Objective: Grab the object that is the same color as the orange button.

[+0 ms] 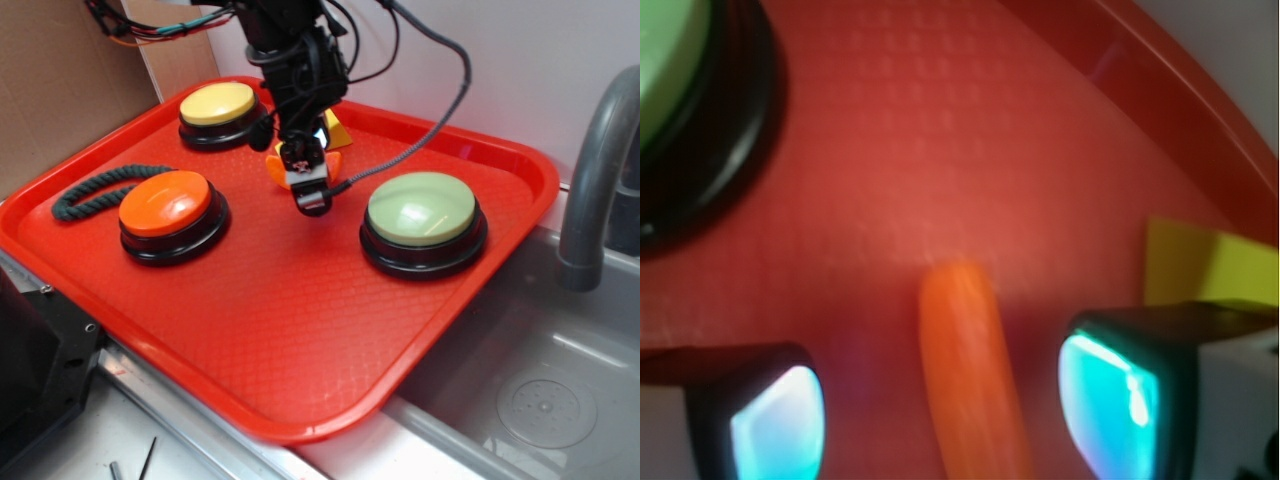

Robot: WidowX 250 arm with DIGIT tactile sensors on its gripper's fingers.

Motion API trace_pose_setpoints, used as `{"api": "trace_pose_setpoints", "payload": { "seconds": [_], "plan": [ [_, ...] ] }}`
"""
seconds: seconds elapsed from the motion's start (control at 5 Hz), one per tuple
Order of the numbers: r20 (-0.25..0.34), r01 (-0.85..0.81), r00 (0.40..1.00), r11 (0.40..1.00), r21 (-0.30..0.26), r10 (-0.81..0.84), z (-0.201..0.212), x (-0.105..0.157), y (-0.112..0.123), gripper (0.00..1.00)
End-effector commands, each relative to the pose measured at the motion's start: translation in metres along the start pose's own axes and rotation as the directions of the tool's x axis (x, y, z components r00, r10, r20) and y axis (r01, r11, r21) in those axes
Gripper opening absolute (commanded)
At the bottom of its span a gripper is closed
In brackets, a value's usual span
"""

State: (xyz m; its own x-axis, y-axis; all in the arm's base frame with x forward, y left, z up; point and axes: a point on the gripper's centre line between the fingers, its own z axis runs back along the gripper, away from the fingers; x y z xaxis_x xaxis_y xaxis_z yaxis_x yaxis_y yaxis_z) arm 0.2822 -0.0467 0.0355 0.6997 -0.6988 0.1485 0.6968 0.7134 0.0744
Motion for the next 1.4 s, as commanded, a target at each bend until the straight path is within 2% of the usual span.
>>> {"api": "trace_pose_setpoints", "payload": {
  "seconds": [0.0, 0.2, 0.4, 1.0, 1.2],
  "plan": [
    [0.008, 0.037, 0.999, 0.999, 0.006, -0.037, -0.002, 0.016, -0.007, 1.0],
    [0.002, 0.034, 0.999, 0.999, 0.008, -0.034, -0.004, 0.013, -0.005, 1.0],
    [-0.013, 0.005, 1.0, 1.0, 0.016, -0.005, -0.007, 0.012, -0.004, 0.0],
    [-0.031, -0.004, 1.0, 1.0, 0.014, 0.004, -0.001, 0.009, -0.003, 0.0],
    [-0.066, -0.107, 0.992, 0.994, 0.01, 0.107, 0.026, 0.01, 0.001, 0.0]
  ]
}}
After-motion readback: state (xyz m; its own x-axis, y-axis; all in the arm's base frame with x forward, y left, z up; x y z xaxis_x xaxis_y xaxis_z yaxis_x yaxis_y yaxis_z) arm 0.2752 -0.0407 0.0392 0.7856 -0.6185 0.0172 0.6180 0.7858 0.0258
